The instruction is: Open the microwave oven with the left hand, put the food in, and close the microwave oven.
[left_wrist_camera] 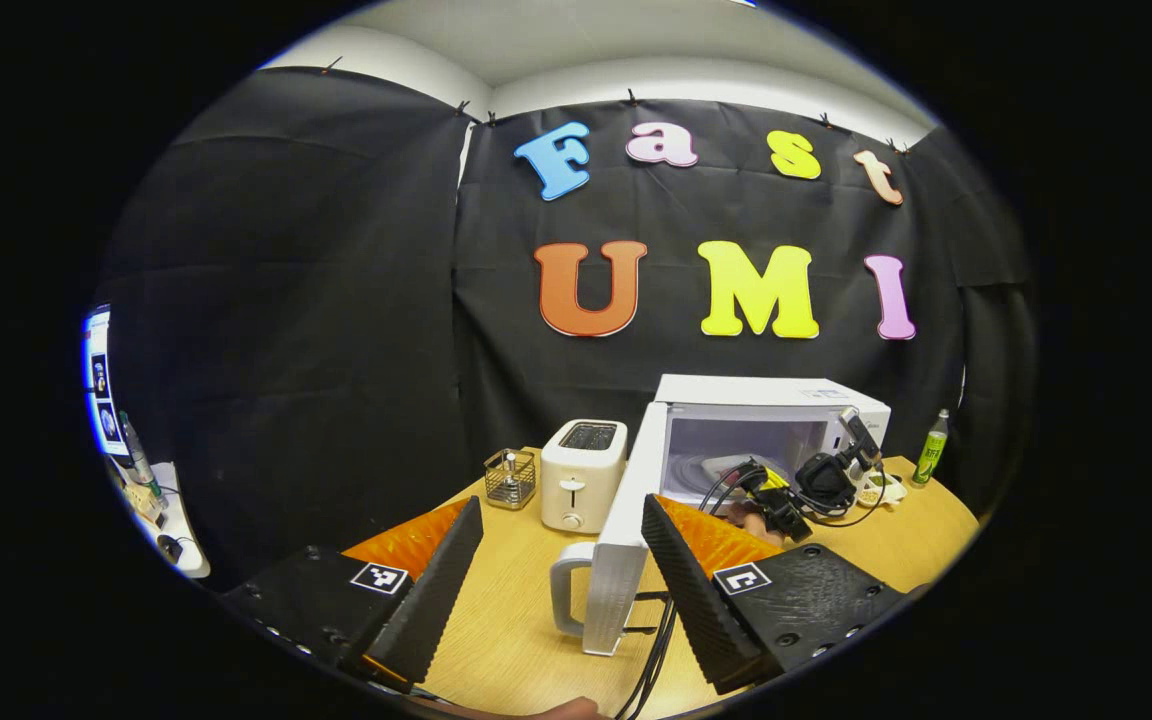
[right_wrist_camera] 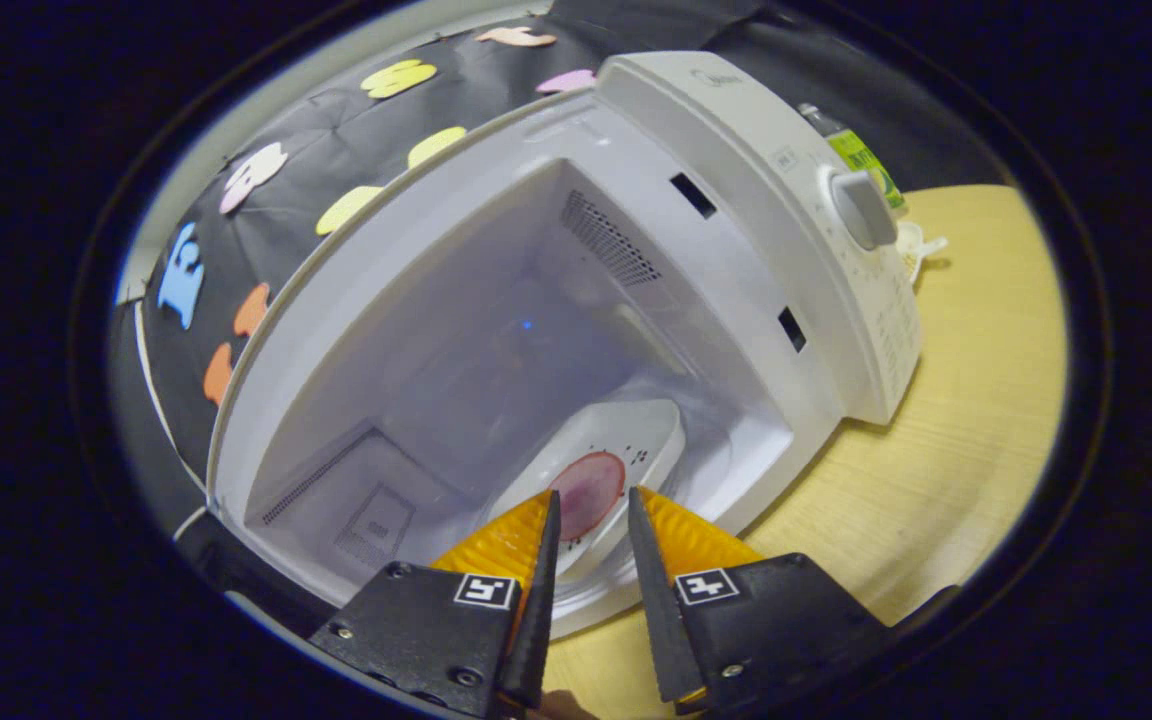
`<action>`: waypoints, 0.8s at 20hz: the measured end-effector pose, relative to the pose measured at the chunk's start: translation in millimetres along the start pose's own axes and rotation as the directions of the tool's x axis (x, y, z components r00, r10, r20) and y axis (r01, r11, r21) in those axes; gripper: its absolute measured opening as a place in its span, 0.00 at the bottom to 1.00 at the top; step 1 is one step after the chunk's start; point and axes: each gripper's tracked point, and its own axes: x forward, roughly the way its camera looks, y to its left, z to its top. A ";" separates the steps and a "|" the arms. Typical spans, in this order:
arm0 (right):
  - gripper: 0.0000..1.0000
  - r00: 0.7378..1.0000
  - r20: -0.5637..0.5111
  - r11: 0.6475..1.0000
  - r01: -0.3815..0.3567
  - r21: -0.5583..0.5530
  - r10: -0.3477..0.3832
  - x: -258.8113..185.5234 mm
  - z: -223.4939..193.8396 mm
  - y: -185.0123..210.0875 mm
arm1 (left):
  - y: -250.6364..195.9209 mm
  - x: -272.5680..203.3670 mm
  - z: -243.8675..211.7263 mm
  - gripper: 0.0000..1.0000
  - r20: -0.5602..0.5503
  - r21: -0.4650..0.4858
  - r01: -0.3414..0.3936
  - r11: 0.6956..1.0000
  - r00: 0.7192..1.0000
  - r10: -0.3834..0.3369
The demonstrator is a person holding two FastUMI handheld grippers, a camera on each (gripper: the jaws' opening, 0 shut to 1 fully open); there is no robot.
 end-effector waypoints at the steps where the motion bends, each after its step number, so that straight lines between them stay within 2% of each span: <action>1: 0.34 1.000 0.017 0.998 -0.016 -0.055 0.017 -2.7 0.2 2.9 | 0.9 -1.8 -1.8 0.95 -0.002 -0.003 -0.003 1.000 1.000 0.003; 2: 0.39 0.999 0.044 0.993 -0.023 -0.112 0.028 -8.2 2.5 5.1 | 1.8 -4.0 -3.4 0.95 -0.003 -0.002 -0.005 1.000 1.000 0.005; 4: 0.63 0.996 0.087 0.977 -0.014 -0.213 0.033 -15.6 4.0 6.9 | 8.7 -8.8 -7.6 0.95 -0.006 0.007 -0.023 1.000 1.000 0.023; 5: 0.60 0.994 0.090 0.969 -0.035 -0.244 0.059 -20.4 1.6 13.2 | 12.5 -11.5 -10.3 0.95 -0.011 0.011 -0.029 1.000 1.000 0.029; 6: 0.66 0.992 0.096 0.957 -0.050 -0.287 0.081 -24.2 2.7 17.3 | 15.9 -15.1 -15.4 0.95 -0.022 0.014 -0.033 0.999 0.999 0.033; 7: 0.78 0.989 0.109 0.940 -0.058 -0.337 0.100 -28.4 5.4 19.4 | 21.6 -17.7 -18.8 0.95 -0.027 0.012 -0.041 0.999 0.999 0.042; 9: 0.83 0.982 0.129 0.901 -0.070 -0.428 0.138 -37.6 9.0 21.8 | 34.2 -21.9 -25.4 0.95 -0.034 0.003 -0.060 0.998 0.998 0.060; 10: 0.81 0.979 0.129 0.887 -0.081 -0.455 0.155 -43.0 9.8 23.6 | 39.9 -21.7 -27.6 0.95 -0.034 -0.004 -0.070 0.998 0.997 0.069; 12: 0.85 0.980 0.105 0.876 -0.100 -0.471 0.168 -53.0 9.3 21.3 | 52.5 -22.0 -34.1 0.95 -0.034 -0.018 -0.078 0.997 0.996 0.077; 13: 0.92 0.981 0.093 0.869 -0.103 -0.484 0.168 -56.8 9.7 18.4 | 57.7 -21.4 -36.6 0.95 -0.032 -0.026 -0.074 0.997 0.997 0.073; 14: 0.92 0.980 0.098 0.861 -0.105 -0.497 0.175 -64.1 15.9 14.5 | 64.1 -19.6 -37.0 0.95 -0.021 -0.034 -0.072 0.997 0.997 0.071; 15: 0.92 0.978 0.101 0.855 -0.108 -0.507 0.183 -69.8 22.6 11.8 | 69.7 -18.1 -35.4 0.84 -0.007 -0.042 -0.068 0.997 0.998 0.068; 16: 0.92 0.975 0.103 0.847 -0.116 -0.519 0.197 -77.4 27.8 9.9 | 73.4 -15.5 -34.1 0.84 0.009 -0.050 -0.060 0.997 0.998 0.061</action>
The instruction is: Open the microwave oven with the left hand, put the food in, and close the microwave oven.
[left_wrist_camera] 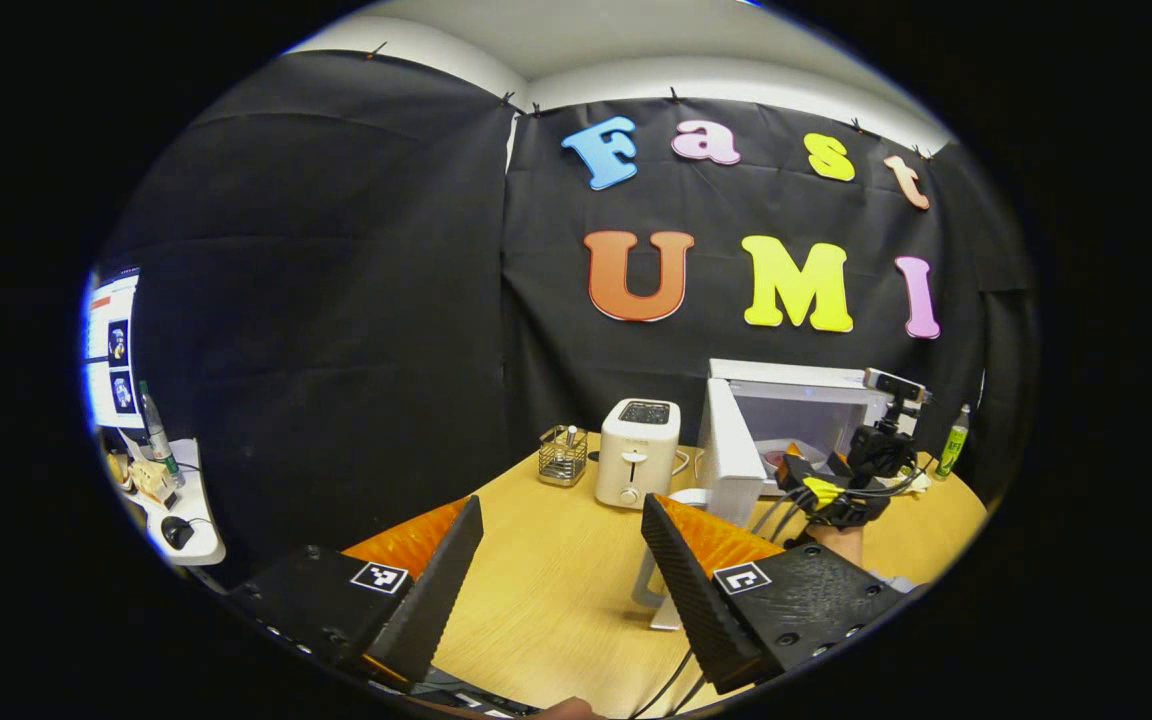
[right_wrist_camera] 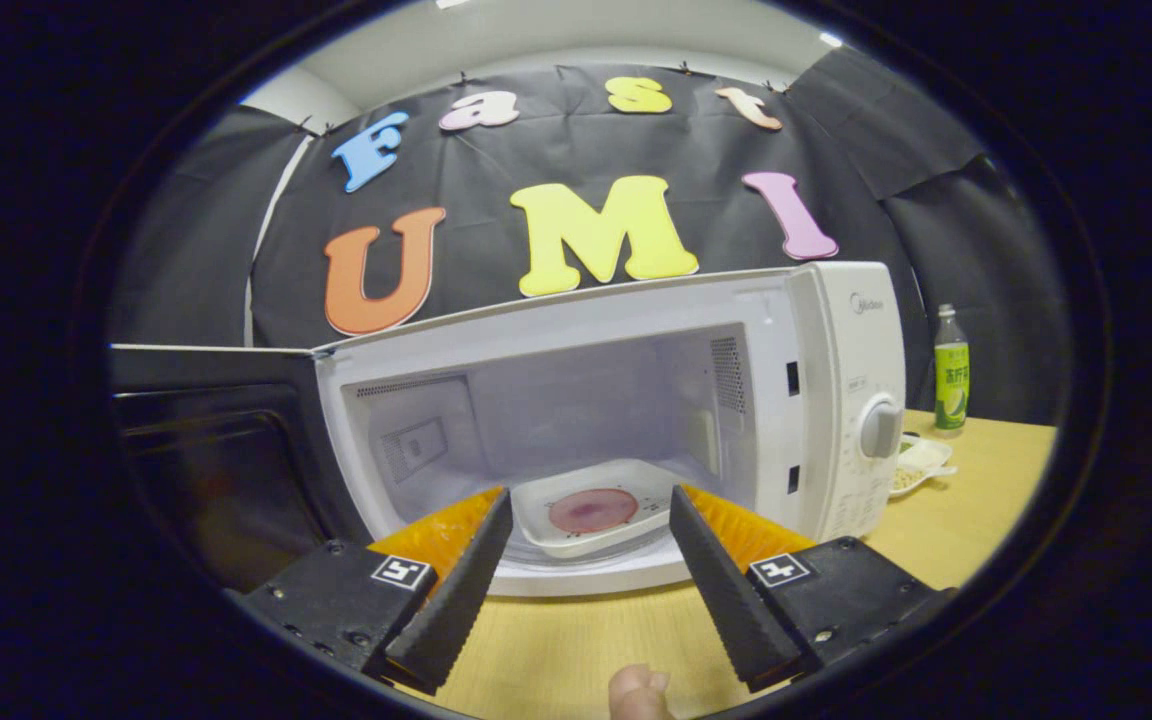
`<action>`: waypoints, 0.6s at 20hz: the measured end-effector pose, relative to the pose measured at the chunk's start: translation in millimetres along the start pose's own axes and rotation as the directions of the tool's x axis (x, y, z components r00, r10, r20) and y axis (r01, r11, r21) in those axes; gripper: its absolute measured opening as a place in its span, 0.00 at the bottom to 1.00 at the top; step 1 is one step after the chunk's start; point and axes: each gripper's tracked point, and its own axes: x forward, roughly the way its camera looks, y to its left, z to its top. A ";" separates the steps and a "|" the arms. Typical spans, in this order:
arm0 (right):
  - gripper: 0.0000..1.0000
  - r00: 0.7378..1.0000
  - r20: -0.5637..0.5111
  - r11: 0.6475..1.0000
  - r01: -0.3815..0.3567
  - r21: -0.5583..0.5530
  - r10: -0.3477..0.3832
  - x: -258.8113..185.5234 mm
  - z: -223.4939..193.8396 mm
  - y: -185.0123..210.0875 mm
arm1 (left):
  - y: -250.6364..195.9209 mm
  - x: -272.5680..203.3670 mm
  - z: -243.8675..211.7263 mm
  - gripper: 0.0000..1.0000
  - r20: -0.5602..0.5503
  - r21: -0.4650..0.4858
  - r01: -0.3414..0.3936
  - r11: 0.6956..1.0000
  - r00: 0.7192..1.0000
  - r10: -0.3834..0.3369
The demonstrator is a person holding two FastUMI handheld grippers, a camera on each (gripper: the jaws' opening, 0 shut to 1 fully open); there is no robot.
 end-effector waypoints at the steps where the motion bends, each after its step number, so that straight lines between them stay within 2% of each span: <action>1: 0.92 1.000 0.003 1.000 -0.013 -0.009 0.013 -7.1 5.6 -4.0 | 2.4 3.0 0.1 0.82 0.007 -0.009 0.006 1.000 1.000 -0.005; 2: 0.92 1.000 0.002 1.000 -0.023 -0.014 0.023 -14.1 9.7 -8.8 | 5.6 6.8 -0.9 0.93 0.009 -0.016 0.009 1.000 1.000 -0.009; 3: 0.91 1.000 -0.004 0.999 -0.029 -0.017 0.029 -22.7 14.3 -14.4 | 6.8 12.4 -0.5 0.89 0.016 -0.024 0.016 1.000 1.000 -0.016; 4: 0.92 1.000 -0.005 1.000 -0.027 -0.013 0.027 -31.1 21.7 -19.9 | 7.1 16.4 -0.8 0.73 0.023 -0.028 0.026 0.999 0.999 -0.025; 5: 0.92 1.000 -0.008 0.999 -0.029 -0.020 0.029 -38.7 29.1 -23.4 | 6.4 20.0 -2.1 0.87 0.024 -0.031 0.035 0.999 0.999 -0.034; 6: 1.00 1.000 -0.018 0.999 -0.018 -0.042 0.018 -46.9 34.7 -29.9 | 4.5 24.9 -4.1 0.87 0.031 -0.031 0.042 0.999 0.999 -0.041; 7: 1.00 1.000 -0.003 0.998 -0.014 -0.060 0.014 -53.5 45.1 -32.0 | 3.9 28.8 -5.6 0.87 0.032 -0.034 0.046 0.998 0.998 -0.045; 8: 0.91 1.000 0.013 0.996 -0.011 -0.090 0.012 -58.1 54.9 -31.5 | 1.8 31.5 -9.4 0.87 0.025 -0.040 0.052 0.998 0.998 -0.051; 10: 0.91 0.999 0.037 0.984 0.011 -0.176 -0.004 -62.0 63.8 -35.9 | -4.3 32.4 -16.5 0.87 0.011 -0.049 0.057 0.997 0.998 -0.057; 12: 0.91 0.999 0.051 0.970 -0.003 -0.241 0.016 -56.0 58.0 -30.3 | -10.2 33.4 -16.9 0.87 0.015 -0.046 0.065 0.997 0.998 -0.064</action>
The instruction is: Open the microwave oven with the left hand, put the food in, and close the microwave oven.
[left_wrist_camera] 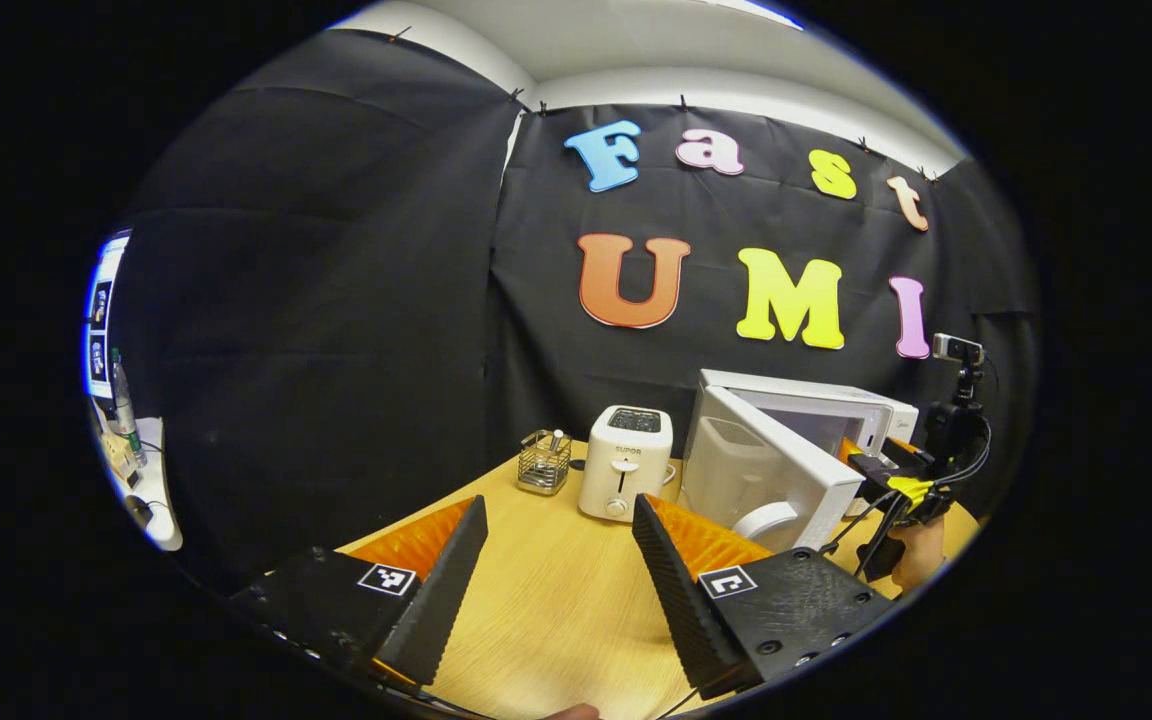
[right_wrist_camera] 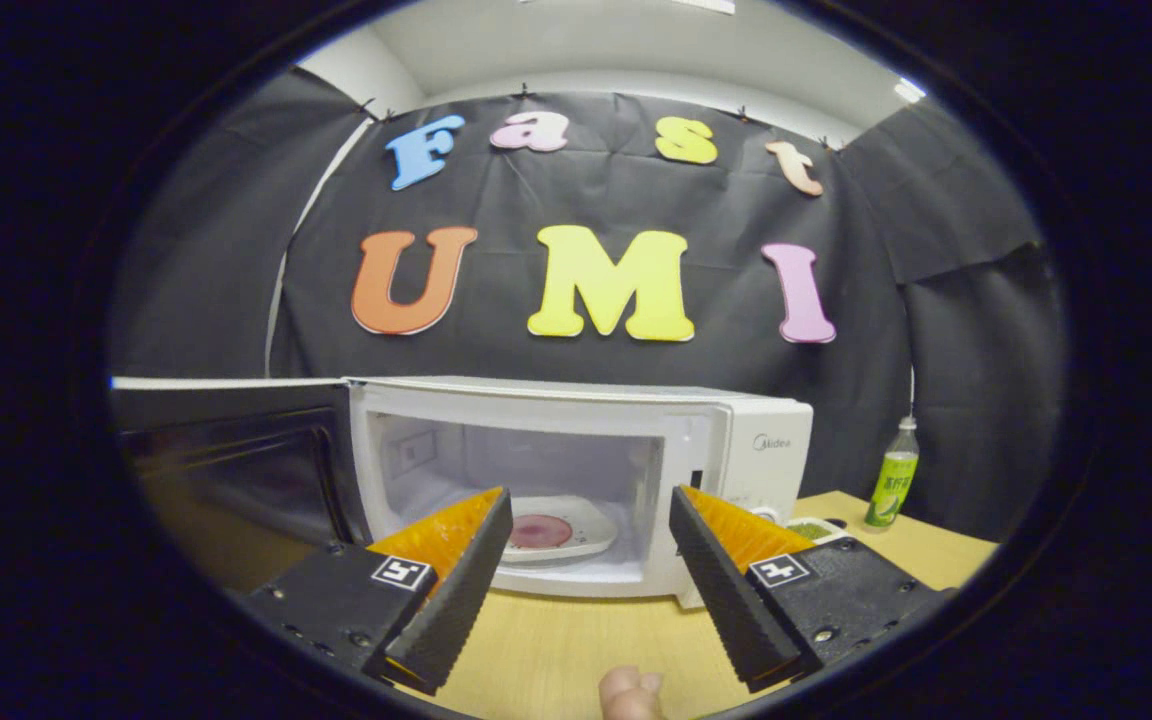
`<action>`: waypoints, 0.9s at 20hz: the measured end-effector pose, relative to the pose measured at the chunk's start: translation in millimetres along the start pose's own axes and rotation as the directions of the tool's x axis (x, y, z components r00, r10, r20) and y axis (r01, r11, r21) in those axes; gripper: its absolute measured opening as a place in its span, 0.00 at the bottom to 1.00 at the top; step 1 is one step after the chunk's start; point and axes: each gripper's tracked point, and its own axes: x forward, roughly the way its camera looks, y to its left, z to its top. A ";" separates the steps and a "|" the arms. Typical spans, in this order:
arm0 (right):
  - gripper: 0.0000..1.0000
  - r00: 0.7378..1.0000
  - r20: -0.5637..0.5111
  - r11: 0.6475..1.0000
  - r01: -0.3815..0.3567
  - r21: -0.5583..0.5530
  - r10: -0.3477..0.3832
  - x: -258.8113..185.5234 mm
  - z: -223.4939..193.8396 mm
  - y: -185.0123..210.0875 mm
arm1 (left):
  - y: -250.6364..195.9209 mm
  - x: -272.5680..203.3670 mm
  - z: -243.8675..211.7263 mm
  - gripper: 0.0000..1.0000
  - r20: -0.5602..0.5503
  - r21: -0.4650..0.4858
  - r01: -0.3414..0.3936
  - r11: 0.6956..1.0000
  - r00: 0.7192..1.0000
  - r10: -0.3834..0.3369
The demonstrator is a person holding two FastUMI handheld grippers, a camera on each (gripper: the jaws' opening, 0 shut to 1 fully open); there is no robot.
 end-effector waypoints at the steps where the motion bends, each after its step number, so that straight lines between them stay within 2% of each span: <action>1: 0.92 1.000 -0.007 1.000 -0.006 -0.031 0.006 3.6 -10.4 1.1 | -3.7 -0.6 0.8 0.87 0.004 0.005 0.007 1.000 1.000 -0.007; 2: 1.00 0.999 -0.030 0.999 -0.017 -0.050 0.016 6.4 -23.6 4.5 | -8.1 -0.6 2.4 0.87 0.012 0.012 0.012 1.000 1.000 -0.012; 3: 0.92 0.998 -0.053 0.998 -0.032 -0.049 0.030 8.3 -34.9 8.1 | -9.2 -0.6 4.1 0.87 0.020 0.020 0.015 1.000 1.000 -0.016; 4: 0.92 0.997 -0.065 0.998 -0.048 -0.041 0.046 8.0 -42.2 11.1 | -9.5 -0.7 7.1 0.87 0.028 0.027 0.017 1.000 0.999 -0.017; 5: 1.00 0.997 -0.062 0.998 -0.044 -0.039 0.041 10.6 -44.1 9.1 | -10.7 -0.9 8.5 0.87 0.031 0.030 0.020 0.999 0.999 -0.020; 6: 0.96 0.998 -0.059 0.998 -0.033 -0.059 0.030 12.9 -45.8 5.3 | -11.8 -1.7 9.3 0.87 0.029 0.029 0.024 0.999 0.999 -0.025; 7: 1.00 0.998 -0.053 0.996 -0.031 -0.079 0.027 17.2 -49.0 5.5 | -11.4 -0.4 8.2 0.87 0.028 0.026 0.023 0.999 0.999 -0.023; 9: 0.96 0.997 -0.076 0.993 -0.033 -0.115 0.024 22.0 -61.4 6.6 | -9.4 0.6 9.5 0.87 0.028 0.019 0.018 1.000 0.999 -0.019; 11: 1.00 0.996 -0.086 0.994 -0.043 -0.096 0.035 21.0 -63.9 5.1 | -8.9 2.1 7.9 0.87 0.028 0.006 0.022 1.000 0.999 -0.022; 14: 0.97 0.997 -0.052 0.997 -0.052 -0.055 0.049 6.3 -43.1 -9.3 | -10.3 8.7 4.7 0.87 0.023 0.001 0.041 0.999 0.999 -0.041; 17: 0.97 0.997 -0.002 0.996 -0.072 -0.058 0.072 -19.2 -9.5 -29.4 | -10.5 17.9 2.9 0.87 0.012 -0.005 0.068 0.998 0.998 -0.068; 18: 1.00 0.997 0.018 0.995 -0.075 -0.063 0.076 -30.0 5.2 -37.0 | -10.0 20.6 4.7 0.87 0.014 -0.003 0.073 0.997 0.997 -0.073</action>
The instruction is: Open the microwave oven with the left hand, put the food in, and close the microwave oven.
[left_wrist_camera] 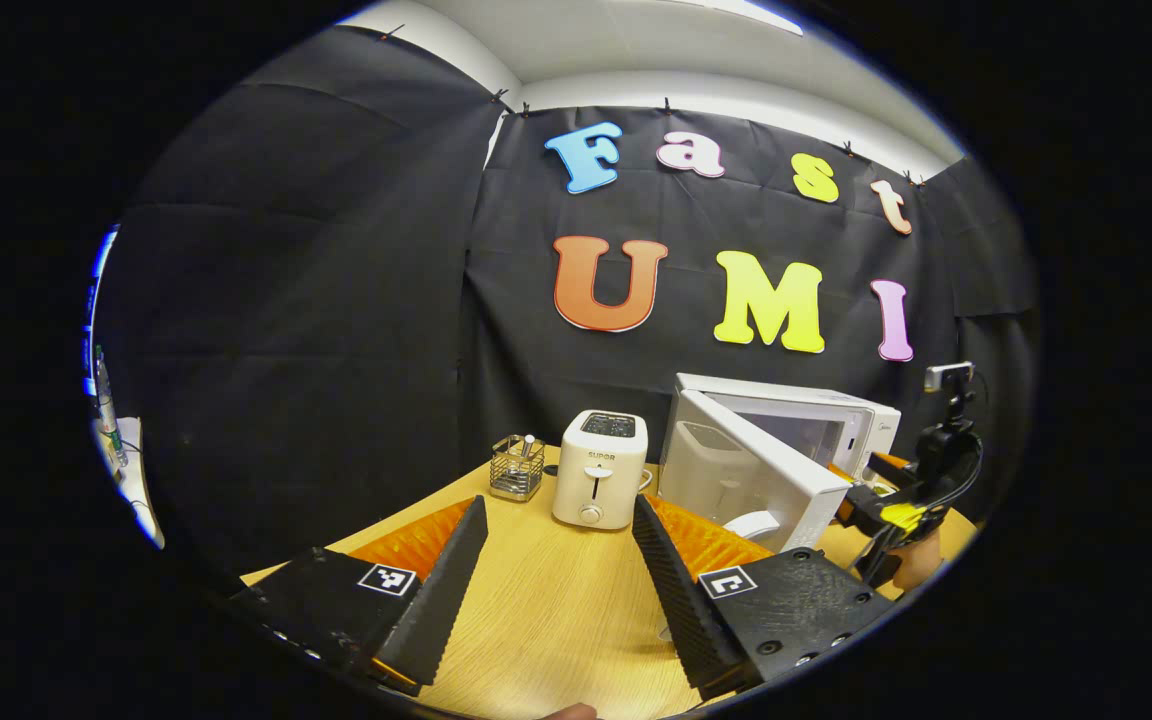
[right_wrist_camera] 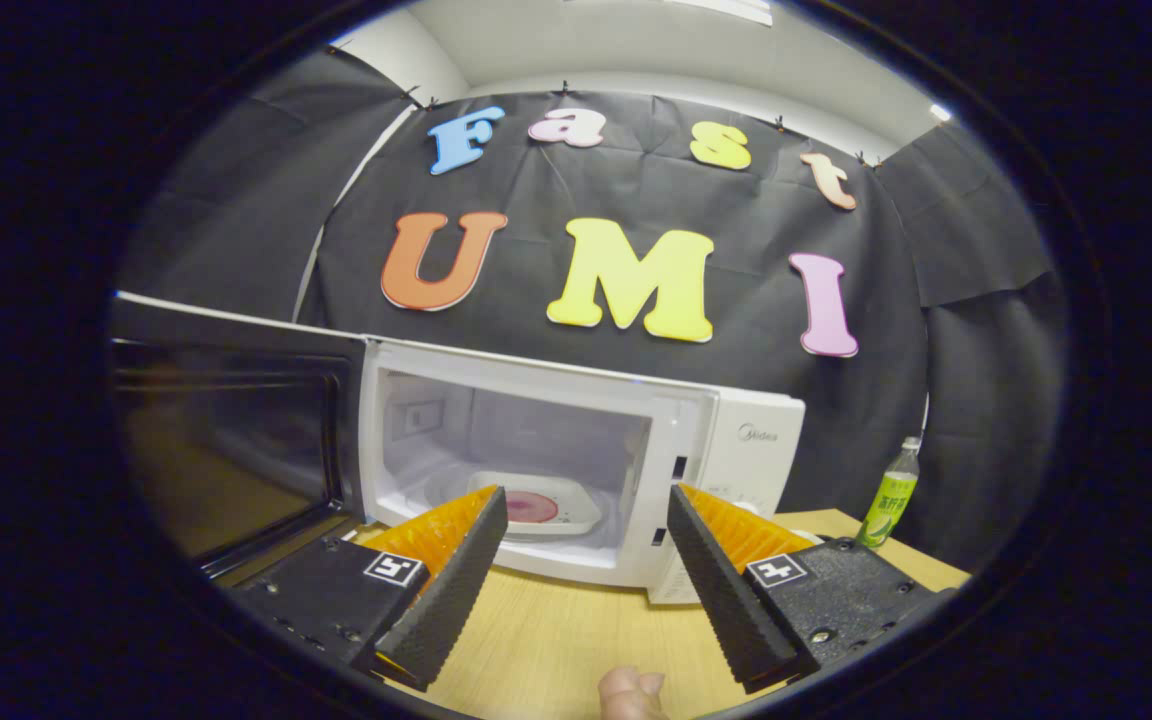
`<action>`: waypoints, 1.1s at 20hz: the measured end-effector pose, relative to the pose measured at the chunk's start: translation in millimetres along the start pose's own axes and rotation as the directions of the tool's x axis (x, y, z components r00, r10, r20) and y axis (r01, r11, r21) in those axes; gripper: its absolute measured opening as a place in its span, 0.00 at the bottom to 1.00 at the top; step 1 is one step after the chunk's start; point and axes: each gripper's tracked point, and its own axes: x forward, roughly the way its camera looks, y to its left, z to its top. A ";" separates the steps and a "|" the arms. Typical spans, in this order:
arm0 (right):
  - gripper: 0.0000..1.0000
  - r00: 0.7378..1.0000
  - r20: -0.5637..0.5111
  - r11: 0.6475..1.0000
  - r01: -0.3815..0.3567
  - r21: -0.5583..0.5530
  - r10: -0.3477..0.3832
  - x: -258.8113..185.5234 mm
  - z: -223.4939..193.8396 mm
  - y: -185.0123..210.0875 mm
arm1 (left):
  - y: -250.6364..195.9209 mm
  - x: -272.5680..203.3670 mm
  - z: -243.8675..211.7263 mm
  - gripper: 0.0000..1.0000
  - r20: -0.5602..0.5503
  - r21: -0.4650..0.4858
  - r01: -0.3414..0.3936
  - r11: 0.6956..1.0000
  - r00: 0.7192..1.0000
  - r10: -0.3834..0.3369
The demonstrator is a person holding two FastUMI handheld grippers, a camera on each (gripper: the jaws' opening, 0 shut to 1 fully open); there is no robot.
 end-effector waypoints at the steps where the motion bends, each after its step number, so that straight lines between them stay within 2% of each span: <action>1: 0.96 1.000 0.015 1.000 -0.014 -0.005 0.014 -11.7 12.7 -5.9 | -0.1 2.0 0.9 0.87 0.001 0.003 0.007 1.000 1.000 -0.007; 2: 1.00 0.999 0.038 0.999 -0.034 -0.008 0.034 -24.7 28.4 -10.3 | -0.5 4.8 3.0 0.87 0.007 0.007 0.010 1.000 1.000 -0.010; 3: 0.97 0.997 0.058 0.999 -0.043 -0.017 0.044 -37.7 43.5 -17.7 | 0.9 6.4 4.0 0.87 0.009 0.012 0.011 1.000 1.000 -0.011; 5: 1.00 0.993 0.103 0.998 -0.057 -0.037 0.061 -63.9 74.7 -31.2 | 3.9 9.6 4.7 0.87 0.015 0.017 0.008 1.000 1.000 -0.008; 6: 0.96 0.991 0.120 0.997 -0.059 -0.045 0.064 -77.3 90.0 -37.9 | 9.1 10.8 8.4 0.87 0.029 0.015 -0.009 1.000 1.000 0.008; 7: 1.00 0.988 0.137 0.997 -0.059 -0.052 0.066 -90.6 103.8 -45.3 | 8.8 11.7 7.8 0.87 0.033 0.008 -0.007 1.000 0.999 0.007; 9: 1.00 0.983 0.175 0.998 -0.056 -0.030 0.060 -115.8 133.1 -59.0 | 2.6 13.0 4.9 0.87 0.030 -0.011 0.028 1.000 0.999 -0.027; 10: 1.00 0.982 0.178 0.998 -0.060 -0.009 0.061 -126.7 142.3 -64.7 | -1.5 12.8 2.4 0.73 0.021 -0.021 0.049 0.999 0.999 -0.049; 12: 1.00 0.980 0.183 0.995 -0.090 0.030 0.083 -147.9 161.0 -73.7 | 4.2 15.7 -0.2 0.74 0.025 -0.001 0.028 1.000 0.999 -0.028; 14: 1.00 0.978 0.191 0.992 -0.103 0.068 0.089 -165.9 177.3 -87.8 | 1.8 17.9 -5.3 0.69 0.021 0.029 0.033 0.999 0.999 -0.034; 17: 1.00 0.982 0.166 0.987 -0.111 0.116 0.091 -183.6 184.9 -107.6 | 14.1 18.3 -14.3 0.12 0.010 0.044 -0.024 0.999 1.000 0.024; 18: 1.00 0.984 0.152 0.985 -0.112 0.131 0.092 -187.9 185.6 -113.9 | 16.2 24.9 -17.8 0.05 0.004 0.033 -0.036 0.999 0.999 0.036; 19: 1.00 0.986 0.140 0.983 -0.115 0.145 0.095 -190.5 186.4 -119.0 | 11.4 23.6 -24.2 0.00 -0.005 0.004 -0.013 1.000 1.000 0.013; 21: 1.00 0.988 0.128 0.979 -0.112 0.170 0.090 -193.8 188.2 -132.7 | -5.4 18.4 -30.5 0.00 -0.012 -0.017 0.053 0.998 0.999 -0.053; 22: 0.96 0.989 0.124 0.979 -0.101 0.176 0.080 -194.4 188.2 -141.1 | -11.2 19.9 -34.4 0.00 -0.012 0.001 0.073 0.997 0.997 -0.073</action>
